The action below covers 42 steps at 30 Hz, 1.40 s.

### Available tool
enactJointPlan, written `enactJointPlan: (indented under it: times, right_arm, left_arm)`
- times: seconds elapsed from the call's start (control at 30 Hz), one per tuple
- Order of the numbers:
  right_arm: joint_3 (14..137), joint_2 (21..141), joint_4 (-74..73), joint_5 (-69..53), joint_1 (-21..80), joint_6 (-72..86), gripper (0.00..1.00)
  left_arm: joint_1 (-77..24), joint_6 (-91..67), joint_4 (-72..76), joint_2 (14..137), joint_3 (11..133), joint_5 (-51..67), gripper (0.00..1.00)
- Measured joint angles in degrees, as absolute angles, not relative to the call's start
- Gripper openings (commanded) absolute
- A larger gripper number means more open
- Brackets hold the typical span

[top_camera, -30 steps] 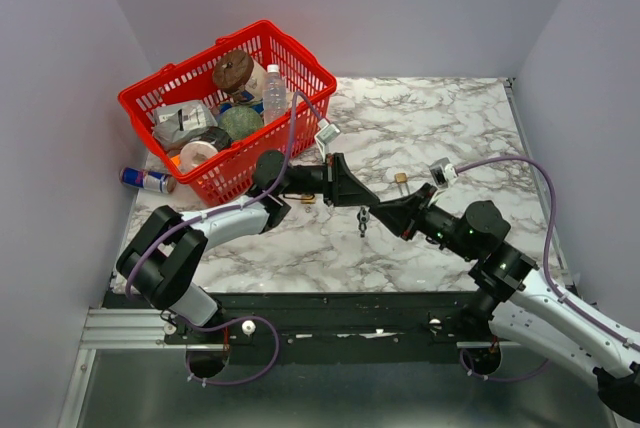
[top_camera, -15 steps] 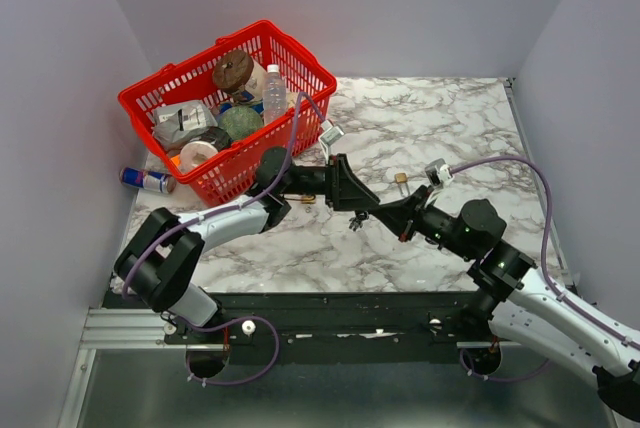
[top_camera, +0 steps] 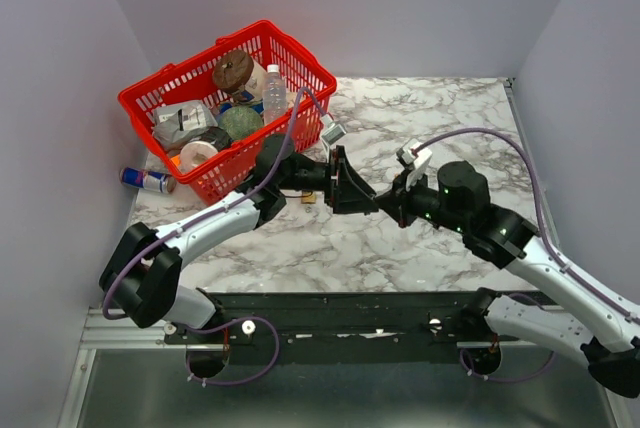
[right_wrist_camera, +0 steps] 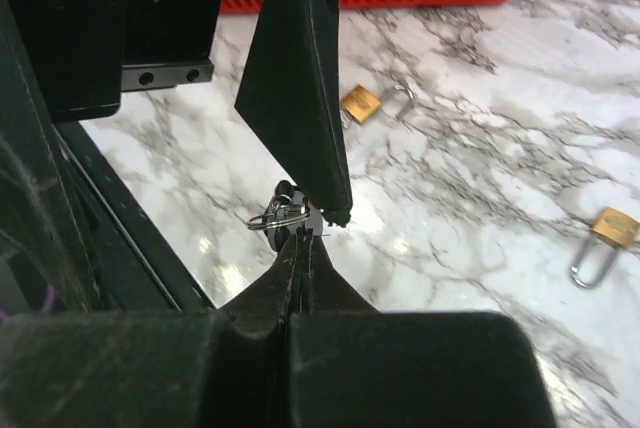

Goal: Unlock with the key

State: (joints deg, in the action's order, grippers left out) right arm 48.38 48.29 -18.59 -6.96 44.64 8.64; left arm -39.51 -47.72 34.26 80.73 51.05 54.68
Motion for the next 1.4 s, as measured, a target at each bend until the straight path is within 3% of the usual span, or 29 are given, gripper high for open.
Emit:
enactJointPlan:
  times: [0.23,0.4,0.93,1.03,1.07,1.13,1.17,1.27,1.4]
  right_arm:
    - [59.70,59.53,-33.39,2.20,47.55,0.32,0.01]
    - [59.55,59.05,-37.50,5.72,48.34,-2.74,0.01]
    - [61.49,56.05,-43.13,-1.65,48.71,-6.07,0.01]
    - [61.58,54.65,-43.13,-2.92,48.71,-6.04,0.01]
    - [61.58,53.89,-43.13,-3.20,48.71,-6.04,0.01]
    - [61.58,53.39,-43.00,-3.25,48.71,-6.04,0.01]
    - [61.58,53.08,-43.07,-3.42,48.73,-6.09,0.01]
    - [61.58,52.45,-43.24,-4.10,49.23,-6.09,0.01]
    - [61.58,52.47,-43.55,-4.32,49.41,-6.28,0.01]
  left_arm:
    - [-39.48,-42.02,26.37,80.73,51.75,53.12,0.95]
    - [-39.51,-38.52,21.52,80.49,52.97,52.14,0.95]
    - [-43.46,-32.75,17.69,80.42,55.07,54.94,0.96]
    - [-45.63,-31.64,16.40,82.00,56.58,56.10,0.80]
    - [-46.35,-30.92,15.73,82.70,57.06,56.40,0.67]
    - [-47.05,-29.78,13.23,83.59,57.89,56.82,0.51]
    - [-47.27,-28.51,11.88,83.96,58.26,56.80,0.38]
    - [-47.22,-25.98,8.12,84.38,58.87,56.18,0.18]
    - [-47.24,-23.20,4.60,84.36,59.48,55.99,0.11]
